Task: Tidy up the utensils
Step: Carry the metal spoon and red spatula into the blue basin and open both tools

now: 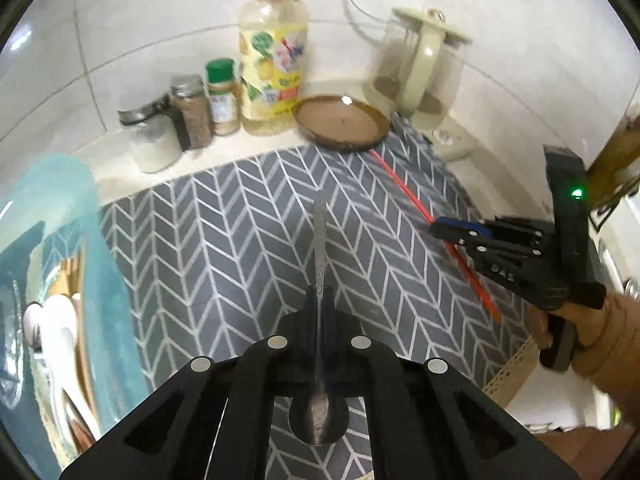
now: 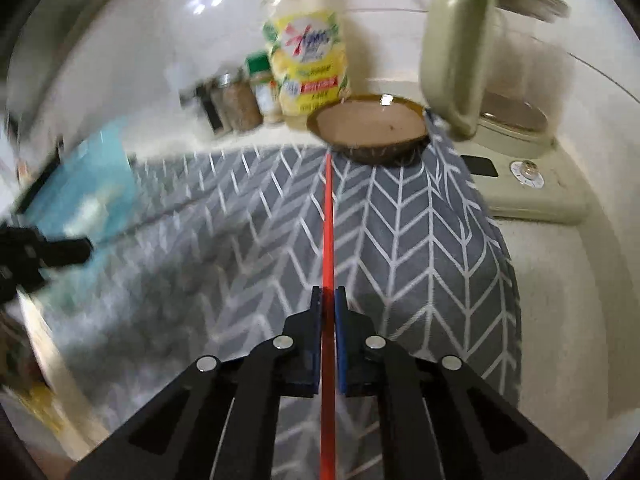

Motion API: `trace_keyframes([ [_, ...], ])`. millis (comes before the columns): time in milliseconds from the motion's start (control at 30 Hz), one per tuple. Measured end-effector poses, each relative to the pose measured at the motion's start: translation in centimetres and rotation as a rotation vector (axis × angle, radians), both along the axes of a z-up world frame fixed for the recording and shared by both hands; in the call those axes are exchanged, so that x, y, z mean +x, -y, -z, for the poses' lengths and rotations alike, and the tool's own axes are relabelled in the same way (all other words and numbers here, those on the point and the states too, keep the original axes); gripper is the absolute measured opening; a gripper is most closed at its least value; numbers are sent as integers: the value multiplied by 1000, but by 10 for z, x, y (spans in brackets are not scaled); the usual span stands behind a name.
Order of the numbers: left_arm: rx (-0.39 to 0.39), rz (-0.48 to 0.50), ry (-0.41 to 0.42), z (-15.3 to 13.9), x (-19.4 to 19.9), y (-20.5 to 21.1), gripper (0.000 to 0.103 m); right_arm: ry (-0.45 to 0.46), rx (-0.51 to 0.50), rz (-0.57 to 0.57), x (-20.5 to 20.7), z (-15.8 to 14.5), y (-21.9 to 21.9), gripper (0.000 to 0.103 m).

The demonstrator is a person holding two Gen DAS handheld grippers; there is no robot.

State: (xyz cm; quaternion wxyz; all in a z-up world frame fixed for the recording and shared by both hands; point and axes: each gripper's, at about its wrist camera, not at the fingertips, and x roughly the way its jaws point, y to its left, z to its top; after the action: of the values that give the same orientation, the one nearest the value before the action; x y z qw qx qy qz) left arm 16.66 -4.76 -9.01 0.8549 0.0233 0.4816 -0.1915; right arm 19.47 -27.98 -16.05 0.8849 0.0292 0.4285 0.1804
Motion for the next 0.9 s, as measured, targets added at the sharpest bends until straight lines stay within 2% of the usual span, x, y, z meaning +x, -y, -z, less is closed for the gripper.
trace_keyframes([
  [167, -50, -34, 84, -45, -2, -26, 3, 12, 142, 35, -6, -47, -18, 6],
  [300, -76, -86, 175, -94, -6, -67, 3, 52, 237, 5, -5, -93, -53, 6],
  [433, -32, -139, 249, -124, -12, -120, 3, 75, 362, -54, 3, -135, -114, 6],
  [533, 3, -193, 244, -122, -14, -158, 3, 69, 392, -100, 7, -145, -171, 6],
  [667, 68, -279, 174, -96, -11, -212, 3, -19, 386, -111, 9, -124, -244, 6],
  [800, 57, -320, 94, -65, -6, -247, 3, -97, 337, -106, 10, -97, -293, 6],
  [900, 45, -333, 53, -48, -3, -262, 3, -137, 297, -84, 10, -85, -313, 6],
])
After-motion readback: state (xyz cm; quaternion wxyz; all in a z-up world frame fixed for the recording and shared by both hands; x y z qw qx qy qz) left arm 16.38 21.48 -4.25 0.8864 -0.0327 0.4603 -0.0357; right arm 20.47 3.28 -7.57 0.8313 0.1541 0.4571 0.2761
